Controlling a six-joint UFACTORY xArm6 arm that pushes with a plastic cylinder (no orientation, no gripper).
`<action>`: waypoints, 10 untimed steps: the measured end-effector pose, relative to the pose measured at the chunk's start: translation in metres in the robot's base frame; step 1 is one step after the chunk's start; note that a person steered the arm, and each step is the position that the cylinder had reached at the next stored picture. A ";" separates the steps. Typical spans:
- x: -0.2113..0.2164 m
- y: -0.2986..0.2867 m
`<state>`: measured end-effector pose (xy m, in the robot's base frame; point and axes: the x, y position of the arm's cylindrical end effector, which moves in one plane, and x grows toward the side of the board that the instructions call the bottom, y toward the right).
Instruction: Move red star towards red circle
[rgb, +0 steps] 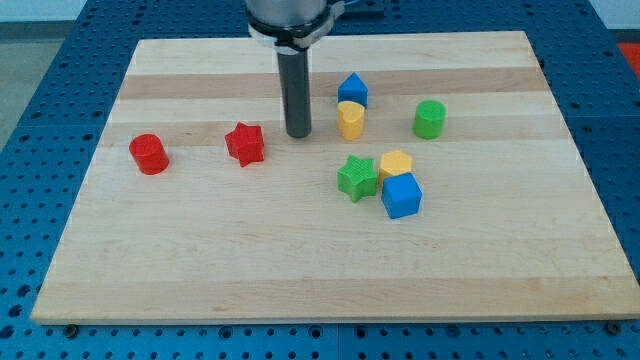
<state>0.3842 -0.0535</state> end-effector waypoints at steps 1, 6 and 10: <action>0.002 -0.008; 0.012 -0.059; 0.012 -0.094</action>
<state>0.3958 -0.1476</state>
